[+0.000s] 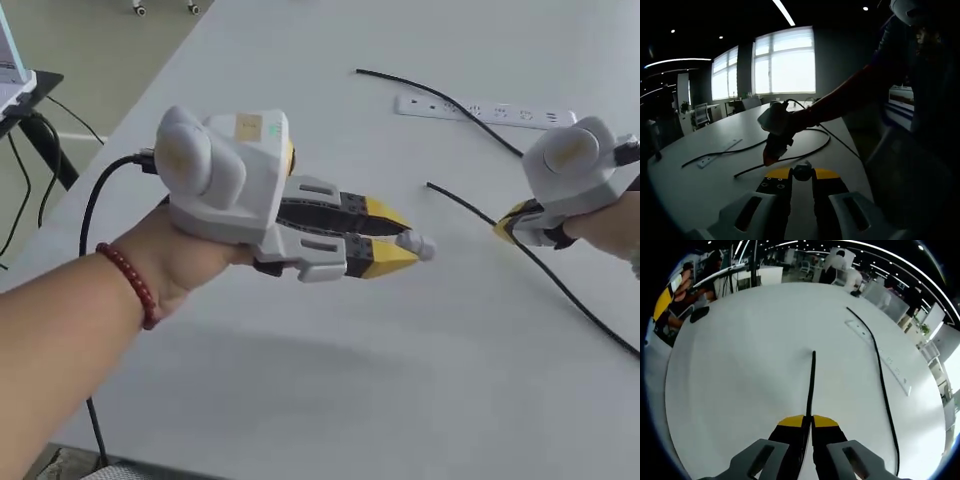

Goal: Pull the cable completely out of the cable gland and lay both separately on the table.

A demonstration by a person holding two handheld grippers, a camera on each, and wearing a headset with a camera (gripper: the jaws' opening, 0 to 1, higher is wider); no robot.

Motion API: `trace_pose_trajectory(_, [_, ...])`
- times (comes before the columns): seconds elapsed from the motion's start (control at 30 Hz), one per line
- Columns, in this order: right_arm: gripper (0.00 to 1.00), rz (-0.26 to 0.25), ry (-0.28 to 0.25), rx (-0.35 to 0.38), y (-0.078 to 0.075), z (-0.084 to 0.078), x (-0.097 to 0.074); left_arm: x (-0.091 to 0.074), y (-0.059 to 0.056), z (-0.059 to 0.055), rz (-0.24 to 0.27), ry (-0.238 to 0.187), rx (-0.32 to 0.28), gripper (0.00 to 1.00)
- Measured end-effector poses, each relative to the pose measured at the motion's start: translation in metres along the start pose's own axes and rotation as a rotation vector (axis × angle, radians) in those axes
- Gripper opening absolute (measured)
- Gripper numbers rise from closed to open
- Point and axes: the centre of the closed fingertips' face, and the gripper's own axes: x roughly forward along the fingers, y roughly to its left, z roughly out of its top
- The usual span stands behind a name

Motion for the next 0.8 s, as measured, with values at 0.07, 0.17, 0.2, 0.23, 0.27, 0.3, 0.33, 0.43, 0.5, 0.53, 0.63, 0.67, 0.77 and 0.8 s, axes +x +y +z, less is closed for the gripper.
trace_pose_trajectory(0.07, [0.0, 0.008, 0.002, 0.007, 0.0014, -0.0001, 0.0018, 0.0011, 0.0001, -0.0008, -0.002, 0.0, 0.0, 0.16])
trace_pose_trajectory(0.17, [0.0, 0.012, 0.014, 0.01, 0.0022, -0.0029, 0.0063, 0.0021, 0.0005, -0.0015, -0.001, -0.001, -0.004, 0.16])
trace_pose_trajectory(0.2, [0.0, 0.015, 0.023, 0.013, 0.0024, -0.0045, 0.0075, 0.0023, 0.0006, -0.0021, 0.0, 0.001, -0.003, 0.16])
trace_pose_trajectory(0.23, [0.0, 0.017, 0.021, 0.007, 0.0033, -0.0045, 0.0078, 0.0024, 0.0005, -0.0019, 0.0, -0.001, -0.004, 0.16])
trace_pose_trajectory(0.27, [0.0, 0.019, 0.022, -0.003, 0.0039, -0.005, 0.0087, 0.0024, 0.0001, -0.0017, -0.001, -0.004, -0.005, 0.16])
trace_pose_trajectory(0.3, [0.0, 0.018, 0.027, -0.007, 0.0036, -0.0059, 0.0094, 0.0023, -0.0001, -0.0019, 0.0, -0.004, -0.006, 0.16])
trace_pose_trajectory(0.33, [0.0, 0.021, 0.024, 0.002, 0.0047, -0.0054, 0.0091, 0.0021, -0.0001, -0.0025, 0.001, -0.003, -0.006, 0.16])
trace_pose_trajectory(0.43, [0.01, 0.024, 0.022, 0.008, 0.0045, -0.0043, 0.0076, 0.0012, -0.0007, -0.0039, 0.001, -0.002, -0.009, 0.16])
trace_pose_trajectory(0.5, [0.01, 0.027, 0.02, 0.02, 0.0041, -0.0041, 0.0068, 0.0011, -0.001, -0.0041, 0.001, -0.003, -0.011, 0.16])
trace_pose_trajectory(0.53, [0.01, 0.031, 0.019, 0.036, 0.0036, -0.0042, 0.0065, 0.001, -0.0011, -0.004, 0.001, -0.003, -0.01, 0.16])
trace_pose_trajectory(0.63, [0.01, 0.033, 0.017, 0.042, 0.0039, -0.0044, 0.0067, 0.0011, -0.0021, -0.0031, 0.0, -0.006, -0.009, 0.16])
trace_pose_trajectory(0.67, [0.01, 0.033, 0.019, 0.037, 0.004, -0.0045, 0.0069, 0.0011, -0.0023, -0.0028, 0.0, -0.007, -0.009, 0.16])
trace_pose_trajectory(0.77, [0.01, 0.03, 0.022, 0.023, 0.0048, -0.0041, 0.0068, 0.0012, -0.0035, -0.0025, 0.001, -0.006, -0.009, 0.16])
trace_pose_trajectory(0.8, [0.03, 0.021, 0.023, 0.02, 0.0032, -0.0042, 0.0067, 0.001, -0.0038, -0.0023, 0.001, -0.008, -0.011, 0.16])
